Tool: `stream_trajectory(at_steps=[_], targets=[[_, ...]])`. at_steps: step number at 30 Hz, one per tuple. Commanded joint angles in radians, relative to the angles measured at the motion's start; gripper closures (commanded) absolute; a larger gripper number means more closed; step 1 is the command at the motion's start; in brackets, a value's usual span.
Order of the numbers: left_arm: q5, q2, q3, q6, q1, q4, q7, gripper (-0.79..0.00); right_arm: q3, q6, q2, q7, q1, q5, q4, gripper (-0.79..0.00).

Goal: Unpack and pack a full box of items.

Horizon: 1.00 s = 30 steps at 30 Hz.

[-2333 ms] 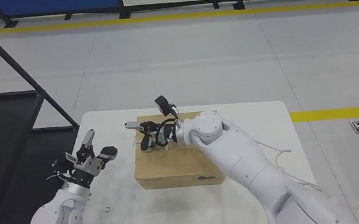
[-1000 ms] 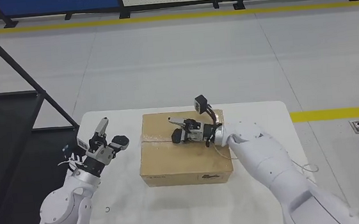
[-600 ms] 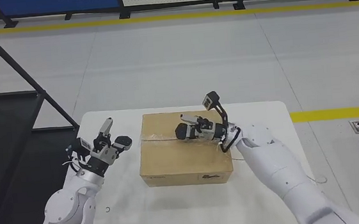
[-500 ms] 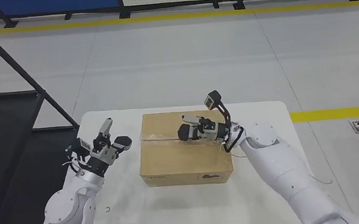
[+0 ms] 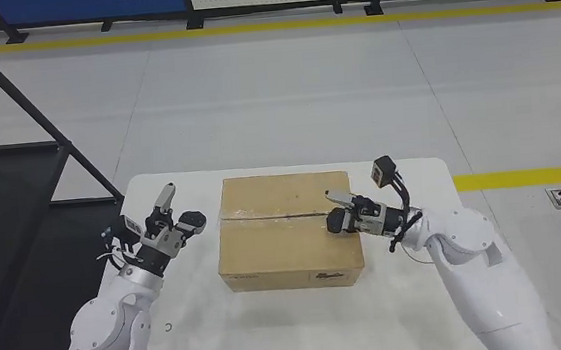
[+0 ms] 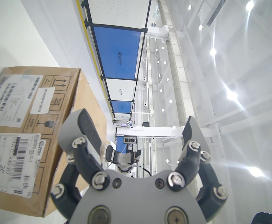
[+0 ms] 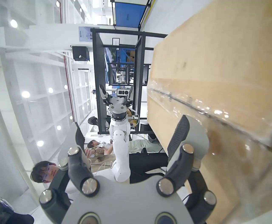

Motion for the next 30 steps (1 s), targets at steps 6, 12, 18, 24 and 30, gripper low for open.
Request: stream_trajectory(at_steps=[6, 12, 18, 24, 30], targets=[[0.008, 0.0, 0.006, 0.005, -0.012, -0.003, -0.005, -0.785, 0.045, 0.04, 0.018, -0.017, -0.02, -0.017, 0.011, -0.785], [0.011, 0.0, 0.004, 0.009, -0.018, -0.004, -0.003, -0.785, 0.114, 0.012, 0.034, -0.049, -0.067, 0.006, -0.018, -0.785], [0.009, 0.0, -0.002, 0.007, -0.018, -0.007, 0.012, -0.785, 0.226, -0.064, 0.052, -0.064, -0.142, 0.092, -0.049, -0.785], [0.023, 0.001, -0.02, 0.007, -0.011, -0.032, 0.055, -0.785, 0.323, -0.186, 0.062, -0.137, -0.187, 0.182, -0.004, -0.785], [0.005, 0.001, -0.042, 0.019, 0.012, -0.06, 0.077, -0.785, 0.325, -0.188, 0.063, -0.149, -0.186, 0.172, 0.011, -0.785]])
